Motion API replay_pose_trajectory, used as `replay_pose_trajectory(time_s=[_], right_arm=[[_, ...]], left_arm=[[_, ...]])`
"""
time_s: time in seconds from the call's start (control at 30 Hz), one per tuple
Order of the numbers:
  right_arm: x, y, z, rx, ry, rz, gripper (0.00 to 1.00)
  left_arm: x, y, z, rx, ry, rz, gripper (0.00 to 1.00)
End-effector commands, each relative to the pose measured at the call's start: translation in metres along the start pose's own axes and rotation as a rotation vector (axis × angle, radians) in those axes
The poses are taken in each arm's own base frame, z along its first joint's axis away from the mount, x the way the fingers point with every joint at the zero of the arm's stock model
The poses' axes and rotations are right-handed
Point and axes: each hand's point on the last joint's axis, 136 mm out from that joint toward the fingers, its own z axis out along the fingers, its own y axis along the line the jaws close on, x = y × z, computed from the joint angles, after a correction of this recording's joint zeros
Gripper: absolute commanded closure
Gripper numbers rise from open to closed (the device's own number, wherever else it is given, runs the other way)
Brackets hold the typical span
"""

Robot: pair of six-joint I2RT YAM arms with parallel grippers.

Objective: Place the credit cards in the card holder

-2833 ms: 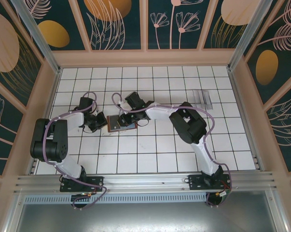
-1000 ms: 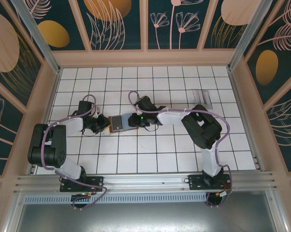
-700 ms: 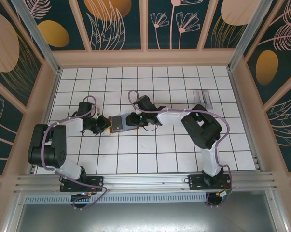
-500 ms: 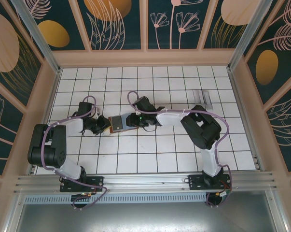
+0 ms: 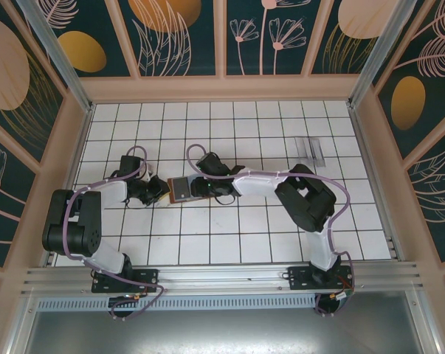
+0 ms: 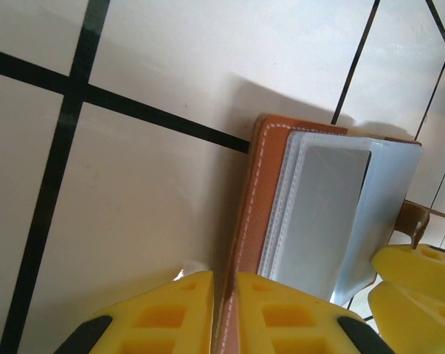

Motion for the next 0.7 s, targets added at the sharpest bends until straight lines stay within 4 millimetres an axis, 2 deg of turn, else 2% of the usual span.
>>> replay_pose_trajectory(time_s=[0.0, 0.2, 0.47, 0.67], right_arm=[[-0.017, 0.006, -0.024, 0.033, -0.043, -0.017, 0.53], [-0.007, -0.004, -0.014, 0.066, -0.018, 0.008, 0.57], [-0.008, -0.011, -0.019, 0.115, -0.040, 0.012, 0.55], [0.000, -0.018, -0.009, 0.135, -0.008, 0.019, 0.55]], left_arm=[[0.002, -0.004, -0.002, 0.007, 0.013, 0.014, 0.82], [0.005, -0.003, -0.001, 0.012, 0.024, 0.012, 0.81], [0.006, -0.006, 0.004, 0.022, 0.030, 0.013, 0.81], [0.010, -0.007, 0.009, 0.019, 0.040, 0.015, 0.82]])
